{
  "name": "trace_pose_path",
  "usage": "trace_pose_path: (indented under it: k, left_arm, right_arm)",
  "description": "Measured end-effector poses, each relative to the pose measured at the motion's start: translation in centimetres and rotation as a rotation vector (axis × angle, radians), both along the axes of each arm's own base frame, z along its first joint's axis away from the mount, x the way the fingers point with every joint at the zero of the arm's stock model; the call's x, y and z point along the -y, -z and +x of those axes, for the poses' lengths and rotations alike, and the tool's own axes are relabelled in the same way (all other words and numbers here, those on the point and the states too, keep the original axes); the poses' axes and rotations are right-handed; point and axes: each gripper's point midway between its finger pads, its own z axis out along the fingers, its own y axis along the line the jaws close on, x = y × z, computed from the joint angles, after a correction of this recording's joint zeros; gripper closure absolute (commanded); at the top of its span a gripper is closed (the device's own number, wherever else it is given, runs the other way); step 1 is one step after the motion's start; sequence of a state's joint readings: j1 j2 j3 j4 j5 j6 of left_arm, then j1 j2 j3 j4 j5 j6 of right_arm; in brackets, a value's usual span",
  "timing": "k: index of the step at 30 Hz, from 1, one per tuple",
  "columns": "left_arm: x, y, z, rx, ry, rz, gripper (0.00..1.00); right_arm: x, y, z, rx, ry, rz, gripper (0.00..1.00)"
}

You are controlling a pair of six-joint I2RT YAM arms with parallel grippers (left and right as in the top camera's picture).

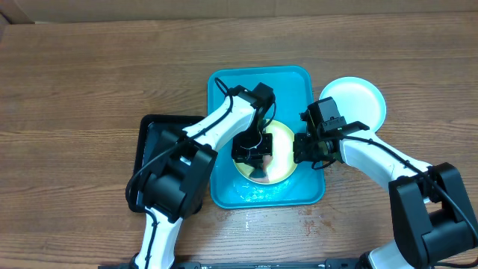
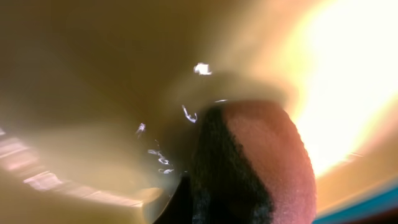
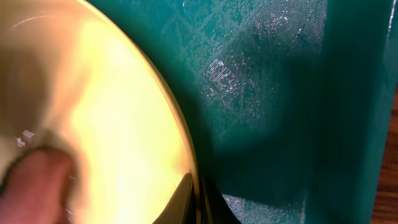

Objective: Clean dirty plates on tray and stack at the side
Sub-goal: 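Scrub the yellow plate with the sponge in the left gripper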

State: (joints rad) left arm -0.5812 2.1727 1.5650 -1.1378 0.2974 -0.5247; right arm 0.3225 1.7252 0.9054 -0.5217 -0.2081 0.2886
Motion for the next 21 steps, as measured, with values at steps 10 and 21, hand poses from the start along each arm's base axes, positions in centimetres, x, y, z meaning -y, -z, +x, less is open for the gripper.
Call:
trace_pose_path:
  k: [10,21]
  left_arm:
    - [-5.8,-0.8,4.7,0.271,0.057,0.362,0.96]
    - [-2.5,-0.1,8.0,0.302,-0.058,0.076,0.96]
  right_arm:
    - [-0.4,0.0,-0.4,-0.015,-0.005,0.019,0.96]
    - [0.0,0.1,-0.5,-0.027,0.021,0.004,0.96]
